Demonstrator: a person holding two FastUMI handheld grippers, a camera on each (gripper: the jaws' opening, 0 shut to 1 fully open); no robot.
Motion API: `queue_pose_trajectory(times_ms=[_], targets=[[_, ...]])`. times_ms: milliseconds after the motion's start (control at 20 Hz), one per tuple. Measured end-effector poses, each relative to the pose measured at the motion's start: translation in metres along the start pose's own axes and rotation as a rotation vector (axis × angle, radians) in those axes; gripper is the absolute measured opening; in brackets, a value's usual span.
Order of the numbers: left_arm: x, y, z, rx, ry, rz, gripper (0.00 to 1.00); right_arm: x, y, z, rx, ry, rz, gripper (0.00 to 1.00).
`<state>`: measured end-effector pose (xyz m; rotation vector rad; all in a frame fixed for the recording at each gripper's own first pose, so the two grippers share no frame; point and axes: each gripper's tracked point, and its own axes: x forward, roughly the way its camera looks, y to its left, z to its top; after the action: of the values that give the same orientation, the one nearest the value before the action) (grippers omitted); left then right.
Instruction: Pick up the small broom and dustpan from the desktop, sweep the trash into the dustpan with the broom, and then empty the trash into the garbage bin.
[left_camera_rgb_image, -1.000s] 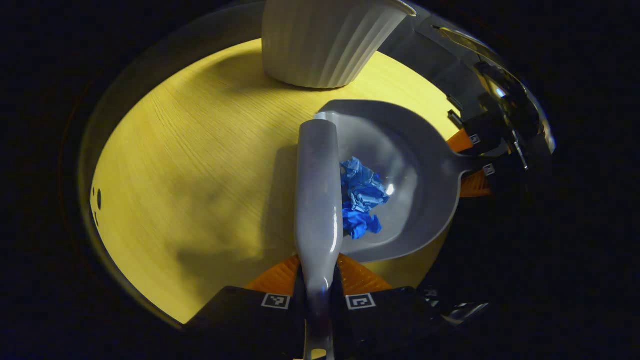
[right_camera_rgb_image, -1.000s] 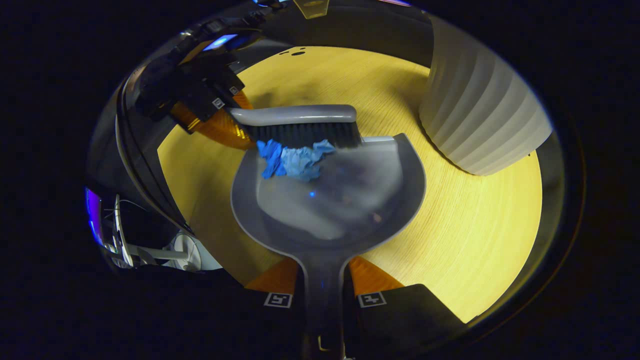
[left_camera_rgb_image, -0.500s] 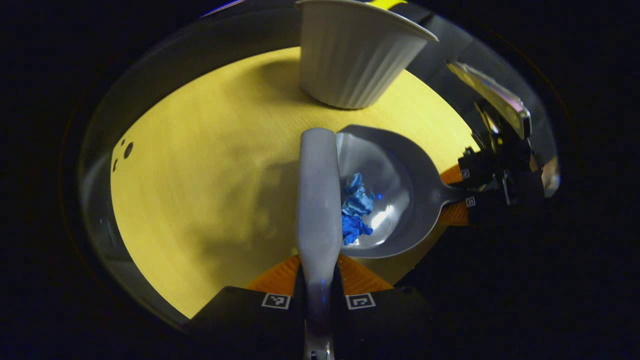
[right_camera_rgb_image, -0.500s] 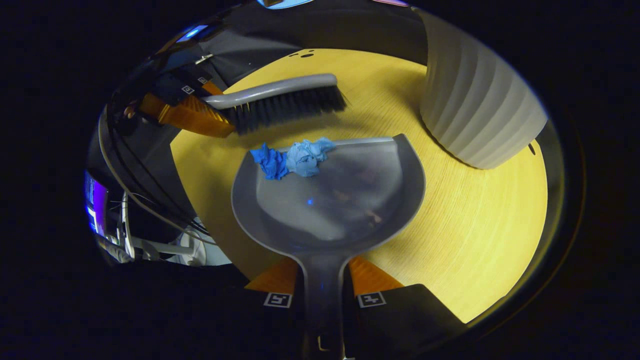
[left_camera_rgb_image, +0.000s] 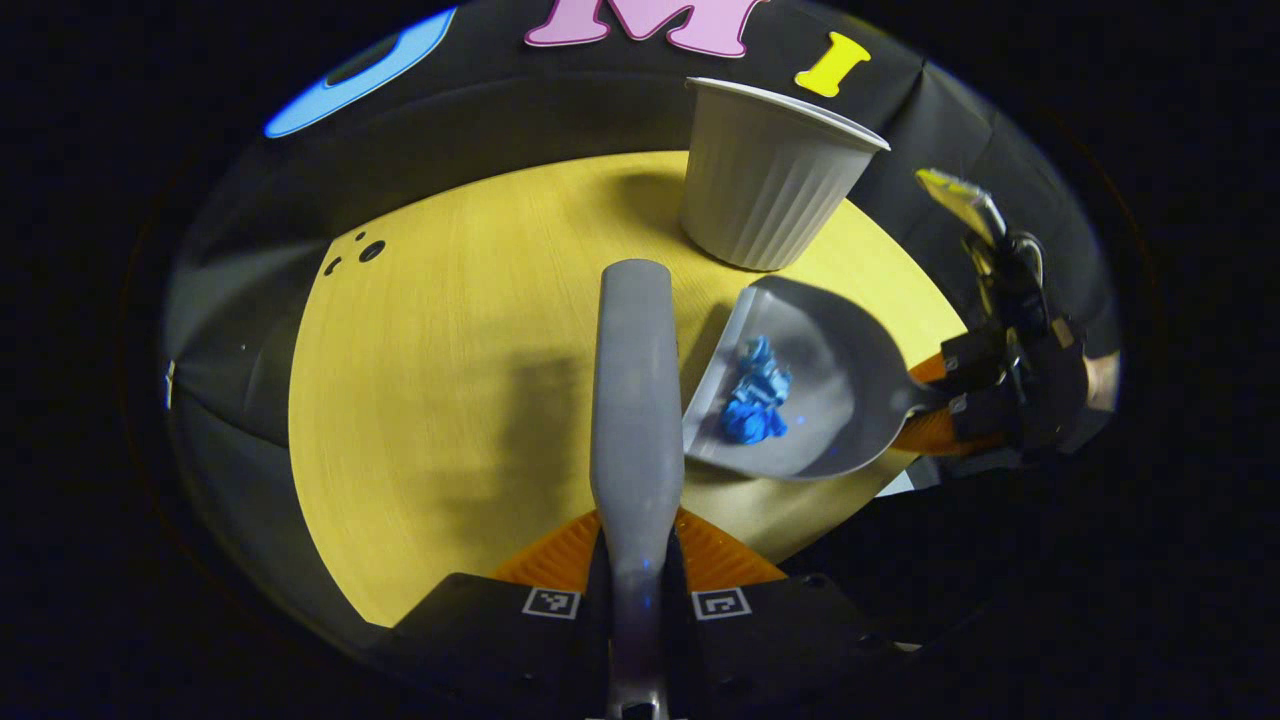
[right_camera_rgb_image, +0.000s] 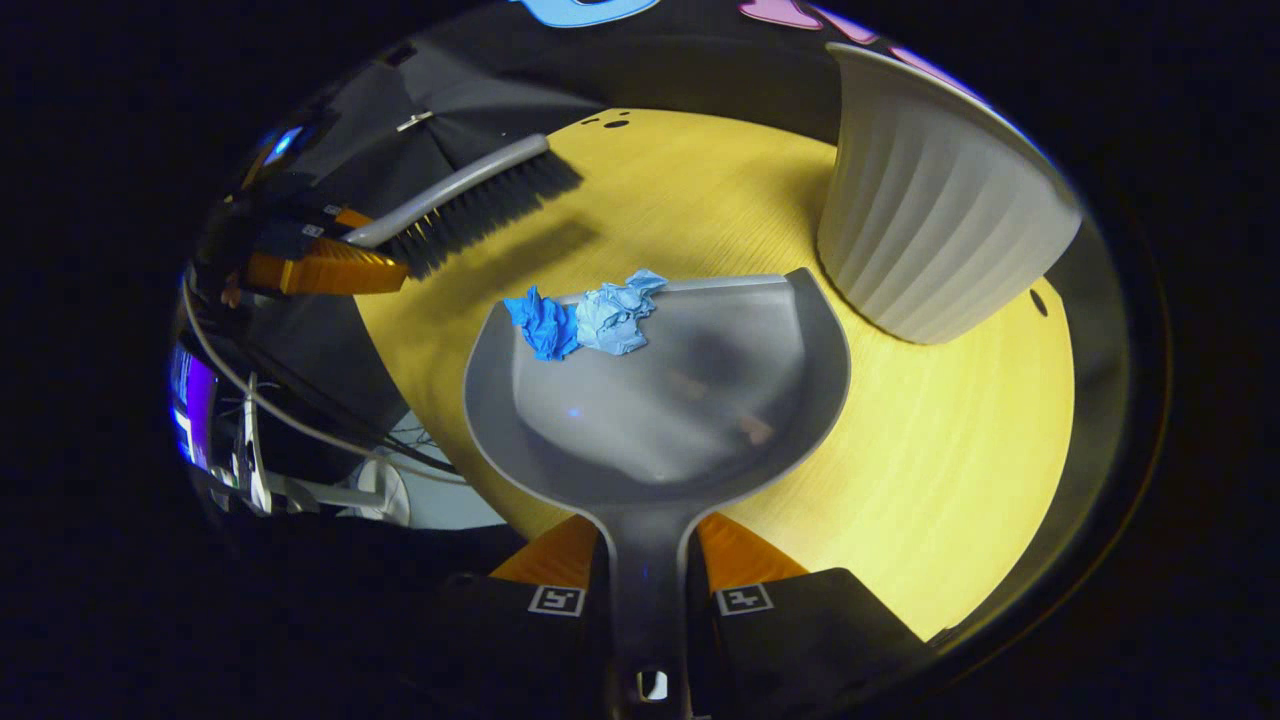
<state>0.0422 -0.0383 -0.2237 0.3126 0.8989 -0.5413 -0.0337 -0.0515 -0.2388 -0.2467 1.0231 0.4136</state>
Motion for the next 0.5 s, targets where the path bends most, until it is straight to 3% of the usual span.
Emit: queue_pose_trajectory(times_ms=[150,200,250,500], targets=[[0.028,0.020,-0.043,-0.039,0.006,-0.009,0.29,-0.017,-0.005,0.007,-0.029,0.003,-0.031,0.33],[0.032,0.026,-0.053,-0.072,0.007,-0.018,0.26,-0.024,-0.006,0.008,-0.021,0.002,-0.036,0.40],[0.026,0.026,-0.056,-0.101,0.002,-0.025,0.27,-0.030,-0.004,0.009,-0.008,0.004,-0.035,0.33],[0.018,0.017,-0.062,-0.111,-0.015,0.001,0.26,-0.060,-0.006,0.019,0.016,-0.017,-0.034,0.32]])
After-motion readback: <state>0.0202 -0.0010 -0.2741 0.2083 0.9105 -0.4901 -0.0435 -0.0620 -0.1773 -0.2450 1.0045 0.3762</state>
